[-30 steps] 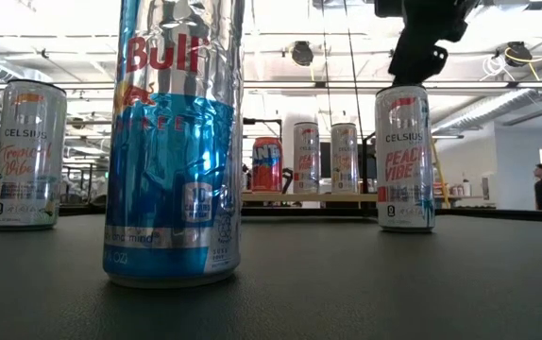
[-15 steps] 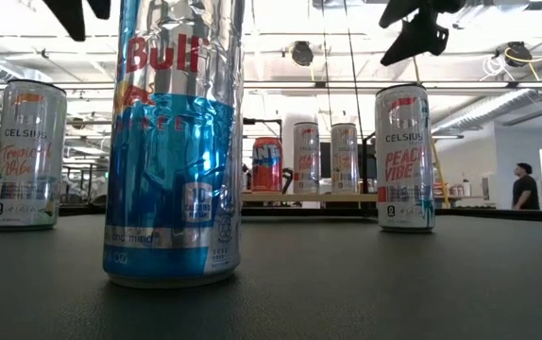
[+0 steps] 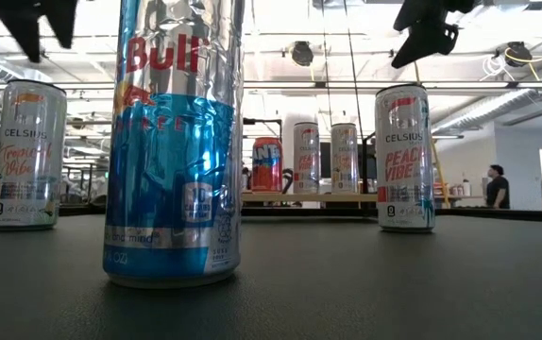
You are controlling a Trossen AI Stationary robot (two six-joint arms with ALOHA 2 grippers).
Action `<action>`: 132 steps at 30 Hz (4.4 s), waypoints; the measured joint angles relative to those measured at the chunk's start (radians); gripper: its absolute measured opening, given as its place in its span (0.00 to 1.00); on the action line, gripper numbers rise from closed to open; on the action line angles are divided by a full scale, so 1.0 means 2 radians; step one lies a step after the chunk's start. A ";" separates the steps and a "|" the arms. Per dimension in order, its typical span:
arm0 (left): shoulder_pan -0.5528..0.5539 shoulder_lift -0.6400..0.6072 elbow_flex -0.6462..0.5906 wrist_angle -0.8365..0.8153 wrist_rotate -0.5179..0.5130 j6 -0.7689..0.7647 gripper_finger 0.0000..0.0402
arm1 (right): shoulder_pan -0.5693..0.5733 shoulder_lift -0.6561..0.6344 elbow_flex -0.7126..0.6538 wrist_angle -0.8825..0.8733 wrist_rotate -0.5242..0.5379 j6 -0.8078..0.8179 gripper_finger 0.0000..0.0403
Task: Place canned beverage on shelf
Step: Put the left white soda can on the shelf aligned with the other white soda can
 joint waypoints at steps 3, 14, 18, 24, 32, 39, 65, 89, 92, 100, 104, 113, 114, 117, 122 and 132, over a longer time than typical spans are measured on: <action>0.000 -0.016 -0.029 0.010 0.012 -0.008 0.80 | 0.000 0.000 0.000 -0.004 0.000 0.005 0.81; 0.000 -0.037 -0.093 0.065 0.013 -0.007 0.80 | 0.003 0.000 0.000 0.002 0.001 0.006 0.81; 0.004 -0.037 -0.122 0.069 0.021 -0.012 0.80 | 0.003 0.000 0.000 0.004 0.001 0.005 0.81; 0.009 -0.037 -0.157 0.130 0.036 0.027 0.80 | 0.003 0.000 0.000 0.004 -0.001 0.008 0.81; 0.010 -0.037 -0.175 0.186 0.021 0.041 0.76 | 0.003 0.000 0.000 0.004 -0.013 0.010 0.81; 0.014 -0.037 -0.179 0.229 0.008 0.043 0.58 | 0.003 0.000 0.000 0.014 -0.013 0.018 0.81; 0.122 0.112 0.136 0.370 0.048 0.319 0.58 | -0.004 0.073 0.000 0.278 0.002 -0.123 0.84; 0.133 0.137 0.176 0.431 0.085 0.356 0.59 | -0.022 0.109 0.000 0.300 -0.066 -0.073 0.63; 0.133 0.131 0.176 0.438 0.052 0.360 0.59 | -0.024 0.100 -0.001 0.308 -0.064 -0.077 0.59; 0.131 0.086 0.177 0.496 -0.064 0.423 0.81 | -0.045 0.062 -0.001 0.387 -0.020 -0.079 0.61; 0.126 0.088 0.177 0.528 -0.079 0.458 0.93 | -0.055 0.047 -0.001 0.420 -0.028 -0.099 0.62; 0.128 0.140 0.176 0.672 -0.054 0.565 0.97 | -0.059 0.046 -0.001 0.467 -0.039 -0.126 0.63; 0.128 0.143 0.176 0.681 -0.054 0.572 0.97 | -0.059 0.047 -0.001 0.467 -0.040 -0.128 0.63; 0.134 0.146 0.176 0.684 -0.051 0.576 0.93 | -0.059 0.046 -0.001 0.472 -0.040 -0.131 0.63; 0.143 0.148 0.176 0.685 -0.047 0.575 0.80 | -0.059 0.041 -0.001 0.468 -0.053 -0.131 0.63; 0.155 0.151 0.176 0.655 -0.013 0.576 0.56 | -0.067 0.024 0.007 0.365 -0.078 -0.103 0.71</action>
